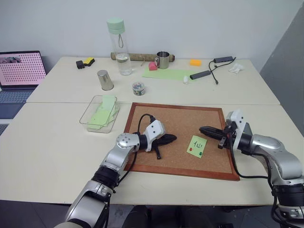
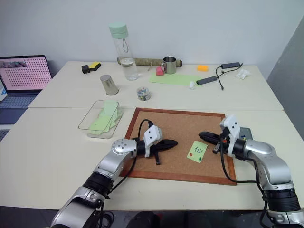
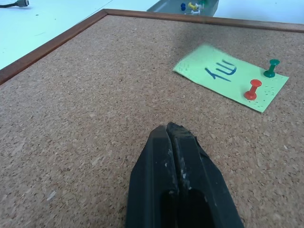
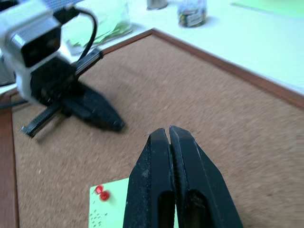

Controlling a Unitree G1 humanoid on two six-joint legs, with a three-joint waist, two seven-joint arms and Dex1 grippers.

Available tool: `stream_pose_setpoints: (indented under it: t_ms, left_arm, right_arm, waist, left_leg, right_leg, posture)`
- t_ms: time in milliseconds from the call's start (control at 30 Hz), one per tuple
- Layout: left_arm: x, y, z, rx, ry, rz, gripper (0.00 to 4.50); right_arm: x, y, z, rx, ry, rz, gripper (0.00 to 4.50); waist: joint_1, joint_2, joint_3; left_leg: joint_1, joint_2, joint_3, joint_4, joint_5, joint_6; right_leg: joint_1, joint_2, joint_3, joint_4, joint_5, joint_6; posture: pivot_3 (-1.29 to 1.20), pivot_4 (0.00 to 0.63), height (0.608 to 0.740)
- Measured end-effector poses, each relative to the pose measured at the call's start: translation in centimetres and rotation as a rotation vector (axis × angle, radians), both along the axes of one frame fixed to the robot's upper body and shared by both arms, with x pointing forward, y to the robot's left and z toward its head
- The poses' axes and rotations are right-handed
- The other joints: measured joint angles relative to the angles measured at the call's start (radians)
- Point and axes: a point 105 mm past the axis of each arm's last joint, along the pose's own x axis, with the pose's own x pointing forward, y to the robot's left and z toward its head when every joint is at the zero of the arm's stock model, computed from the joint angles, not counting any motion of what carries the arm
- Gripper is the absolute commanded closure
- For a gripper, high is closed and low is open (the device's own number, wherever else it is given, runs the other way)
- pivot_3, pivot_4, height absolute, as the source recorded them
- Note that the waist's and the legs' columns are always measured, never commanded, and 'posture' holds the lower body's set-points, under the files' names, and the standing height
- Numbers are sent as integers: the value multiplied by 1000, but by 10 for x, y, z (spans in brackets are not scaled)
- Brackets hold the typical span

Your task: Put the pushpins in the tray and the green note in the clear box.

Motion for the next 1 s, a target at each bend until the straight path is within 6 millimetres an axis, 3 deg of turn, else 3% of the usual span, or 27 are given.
stream_pose_setpoints:
  t_ms: [167,333,500,633,800,1000]
  left_arm:
    - [0,-1,0,0,0,-1,4500]
    - [0,-2,0,2,-2,-1,4500]
    - [0,-4,-1,3,0,-1,4500]
    - [0,-5,-1,3,1,-2,4500]
    - [0,-5,-2,4,2,-1,4500]
    - [1,-5,-1,2,1,2,4500]
  right_arm:
    - [2,-11,7,5,-9,-50,4495]
    - [15,-58,15,-98,-59,-270,4495]
    - [20,-102,-16,-226,10,-495,4495]
    - [23,-120,-31,-273,38,-601,4495]
    - [27,-129,-36,-298,47,-647,3579]
    - [29,-125,-30,-278,25,-634,2463]
  waist:
    - [0,0,0]
    - [1,0,0]
    - [1,1,-2]
    - [1,3,-3]
    - [1,3,-3]
    - [2,3,-3]
  left_leg:
    - [0,0,0,0,0,0]
    - [0,0,0,0,0,0]
    - [0,0,1,0,0,0]
    - [0,0,2,0,0,0]
    - [0,0,2,0,0,0]
    - [0,0,2,0,0,0]
  right_leg:
    - [0,0,0,0,0,0]
    - [0,0,0,0,0,0]
    - [0,0,1,0,0,0]
    - [0,0,1,0,0,0]
    - [0,0,1,0,0,0]
    - [0,0,1,0,0,0]
  posture:
    - [0,150,740]
    - [0,150,740]
    - [0,150,740]
    - [0,150,740]
    - [0,150,740]
    - [0,150,740]
